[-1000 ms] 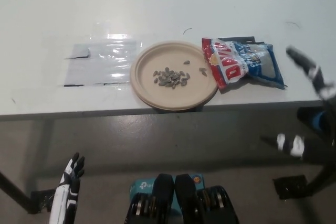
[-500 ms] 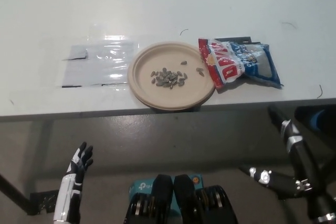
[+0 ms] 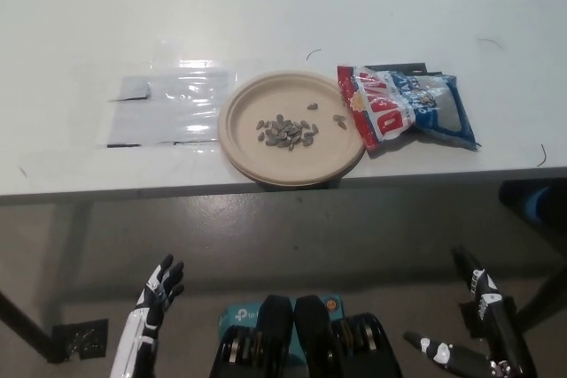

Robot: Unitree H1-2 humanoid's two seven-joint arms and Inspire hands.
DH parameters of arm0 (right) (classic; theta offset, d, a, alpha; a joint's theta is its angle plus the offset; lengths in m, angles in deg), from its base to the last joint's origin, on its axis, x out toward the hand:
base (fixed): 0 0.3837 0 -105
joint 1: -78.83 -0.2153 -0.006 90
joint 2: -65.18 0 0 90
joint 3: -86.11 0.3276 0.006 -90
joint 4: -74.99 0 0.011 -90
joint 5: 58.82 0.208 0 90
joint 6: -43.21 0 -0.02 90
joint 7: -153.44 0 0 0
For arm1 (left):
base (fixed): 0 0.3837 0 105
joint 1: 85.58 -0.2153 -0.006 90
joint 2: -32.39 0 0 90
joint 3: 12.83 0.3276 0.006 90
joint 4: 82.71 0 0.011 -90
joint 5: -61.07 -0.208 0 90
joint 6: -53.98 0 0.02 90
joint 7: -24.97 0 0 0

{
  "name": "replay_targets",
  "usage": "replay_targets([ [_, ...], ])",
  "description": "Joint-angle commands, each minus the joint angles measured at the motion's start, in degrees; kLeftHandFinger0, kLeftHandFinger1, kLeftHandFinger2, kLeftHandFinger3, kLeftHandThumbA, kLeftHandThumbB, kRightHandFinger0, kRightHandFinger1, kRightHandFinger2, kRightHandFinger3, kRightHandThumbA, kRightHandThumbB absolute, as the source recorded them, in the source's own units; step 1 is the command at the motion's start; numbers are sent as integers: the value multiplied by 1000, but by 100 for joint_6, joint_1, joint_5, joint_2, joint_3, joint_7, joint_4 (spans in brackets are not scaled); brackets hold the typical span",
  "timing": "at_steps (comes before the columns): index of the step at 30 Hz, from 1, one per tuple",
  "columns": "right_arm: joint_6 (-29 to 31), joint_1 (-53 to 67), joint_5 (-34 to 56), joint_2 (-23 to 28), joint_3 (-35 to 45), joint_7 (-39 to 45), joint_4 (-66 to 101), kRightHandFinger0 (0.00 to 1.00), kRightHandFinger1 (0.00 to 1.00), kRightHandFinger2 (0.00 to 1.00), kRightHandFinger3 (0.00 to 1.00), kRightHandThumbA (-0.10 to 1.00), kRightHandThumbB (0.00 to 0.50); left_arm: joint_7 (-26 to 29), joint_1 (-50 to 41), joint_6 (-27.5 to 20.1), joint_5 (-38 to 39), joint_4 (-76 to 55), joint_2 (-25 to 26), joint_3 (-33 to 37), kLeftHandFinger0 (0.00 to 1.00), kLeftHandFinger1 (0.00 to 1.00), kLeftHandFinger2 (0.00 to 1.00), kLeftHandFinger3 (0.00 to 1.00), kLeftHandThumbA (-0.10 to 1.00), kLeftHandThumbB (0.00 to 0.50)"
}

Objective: The robot picks up a small bag of sunflower seeds on the right hand side and take it to the empty plate on the left hand side then pours some sunflower seeds on to the plate.

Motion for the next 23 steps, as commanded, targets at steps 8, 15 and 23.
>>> replay_targets([
  [8, 498, 131, -31, 221, -356, -510, 71, 1000, 1000, 1000, 1000, 1000, 209, -121, -78, -9, 143, -211, 0, 43, 1000, 1000, 1000, 1000, 1000, 378],
  [15, 498, 166, -98, 293, -505, -639, 81, 1000, 1000, 1000, 1000, 1000, 212, -104, -95, 22, 138, -222, -2, 28, 1000, 1000, 1000, 1000, 1000, 358],
  [23, 498, 215, 27, 338, -637, -599, 54, 1000, 1000, 1000, 1000, 1000, 203, -85, -168, -3, 117, -204, 8, 14, 1000, 1000, 1000, 1000, 1000, 345],
])
